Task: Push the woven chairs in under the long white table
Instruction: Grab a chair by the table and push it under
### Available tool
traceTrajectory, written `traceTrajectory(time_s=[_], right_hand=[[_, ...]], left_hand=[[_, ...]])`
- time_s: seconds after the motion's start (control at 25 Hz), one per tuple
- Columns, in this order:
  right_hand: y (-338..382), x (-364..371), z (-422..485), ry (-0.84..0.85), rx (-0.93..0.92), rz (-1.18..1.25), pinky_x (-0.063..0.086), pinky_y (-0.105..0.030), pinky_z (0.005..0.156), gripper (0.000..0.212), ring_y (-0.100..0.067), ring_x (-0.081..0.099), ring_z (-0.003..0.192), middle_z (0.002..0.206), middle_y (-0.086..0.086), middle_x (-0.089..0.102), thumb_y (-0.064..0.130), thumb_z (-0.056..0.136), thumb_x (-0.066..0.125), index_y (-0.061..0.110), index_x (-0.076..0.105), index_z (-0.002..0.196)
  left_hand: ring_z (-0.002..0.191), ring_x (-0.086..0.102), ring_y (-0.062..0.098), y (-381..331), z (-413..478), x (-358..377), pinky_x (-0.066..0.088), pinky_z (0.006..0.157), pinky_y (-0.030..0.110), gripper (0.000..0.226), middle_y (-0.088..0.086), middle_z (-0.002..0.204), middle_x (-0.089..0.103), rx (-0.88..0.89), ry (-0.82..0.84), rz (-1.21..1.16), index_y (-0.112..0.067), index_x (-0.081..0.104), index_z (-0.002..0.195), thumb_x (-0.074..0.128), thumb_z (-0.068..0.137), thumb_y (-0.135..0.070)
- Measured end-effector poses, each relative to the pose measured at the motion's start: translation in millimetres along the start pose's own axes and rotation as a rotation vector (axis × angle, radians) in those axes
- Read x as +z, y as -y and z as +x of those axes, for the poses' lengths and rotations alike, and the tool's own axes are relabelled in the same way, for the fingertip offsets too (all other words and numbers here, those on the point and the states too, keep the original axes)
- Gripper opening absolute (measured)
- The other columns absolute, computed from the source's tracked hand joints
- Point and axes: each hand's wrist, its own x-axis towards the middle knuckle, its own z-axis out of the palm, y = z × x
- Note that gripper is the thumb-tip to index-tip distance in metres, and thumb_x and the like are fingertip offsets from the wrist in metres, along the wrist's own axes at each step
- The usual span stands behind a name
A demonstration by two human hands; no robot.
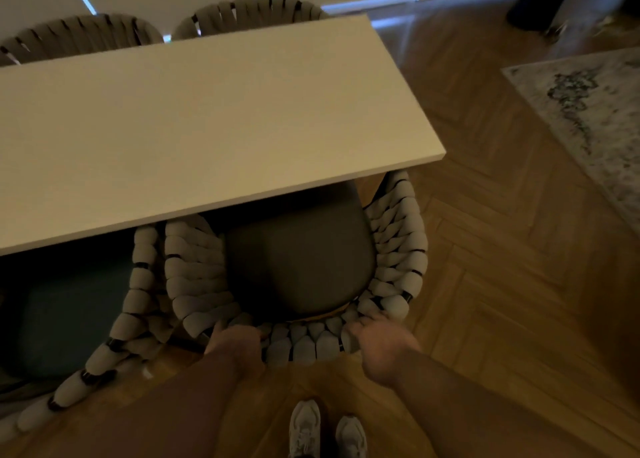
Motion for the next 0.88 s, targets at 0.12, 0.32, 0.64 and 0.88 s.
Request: traceTrajectory(time_s=[0.12, 0.32, 0.64, 0.88], right_hand=[[-23.6, -25.8, -27.3, -0.025, 0.057, 0.137, 0.051, -0.036, 0.082, 0.038, -0.028, 0.063, 0.116, 0.129, -0.009, 0.065, 0.013, 0.102, 0.046, 0.023, 0.057, 0.137], [-103.1, -76.2, -64.7, -0.195, 0.206, 0.293, 0.055, -0.032, 0.087, 0.033, -0.021, 0.065, 0.11, 0.124, 0.0, 0.068, 0.023, 0.102, 0.056, 0.031, 0.064, 0.133], [-289.7, -179.0, -126.0, -0.446, 0.219, 0.345, 0.054, -0.033, 0.099, 0.046, -0.021, 0.065, 0.118, 0.128, 0.003, 0.071, 0.038, 0.091, 0.066, 0.03, 0.066, 0.136], [-406.6, -261.0, -163.8, -0.551, 0.173, 0.276, 0.054, -0.034, 0.1, 0.049, -0.018, 0.065, 0.122, 0.133, 0.005, 0.07, 0.041, 0.094, 0.066, 0.031, 0.063, 0.142]], left_hand=[[0.134, 0.054, 0.022, -7.2, -17.0, -18.4, 0.044, 0.114, 0.037, 0.061, 0.002, 0.147, 0.056, 0.067, 0.079, -0.114, -0.024, 0.055, 0.147, 0.065, 0.092, -0.047], [0.13, 0.059, 0.015, -39.3, -51.6, -87.6, 0.047, 0.104, 0.024, 0.046, -0.004, 0.143, 0.063, 0.072, -0.207, -0.203, -0.025, 0.064, 0.141, 0.066, 0.097, -0.036], [0.112, 0.066, 0.012, -187.2, -79.0, -222.3, 0.044, 0.093, 0.018, 0.038, -0.003, 0.126, 0.072, 0.039, -0.535, -0.467, -0.023, 0.072, 0.131, 0.074, 0.094, -0.03], [0.114, 0.064, 0.017, -293.0, -95.7, -313.3, 0.05, 0.097, 0.028, 0.041, -0.003, 0.133, 0.069, 0.029, -0.721, -0.552, -0.027, 0.068, 0.136, 0.07, 0.096, -0.034]])
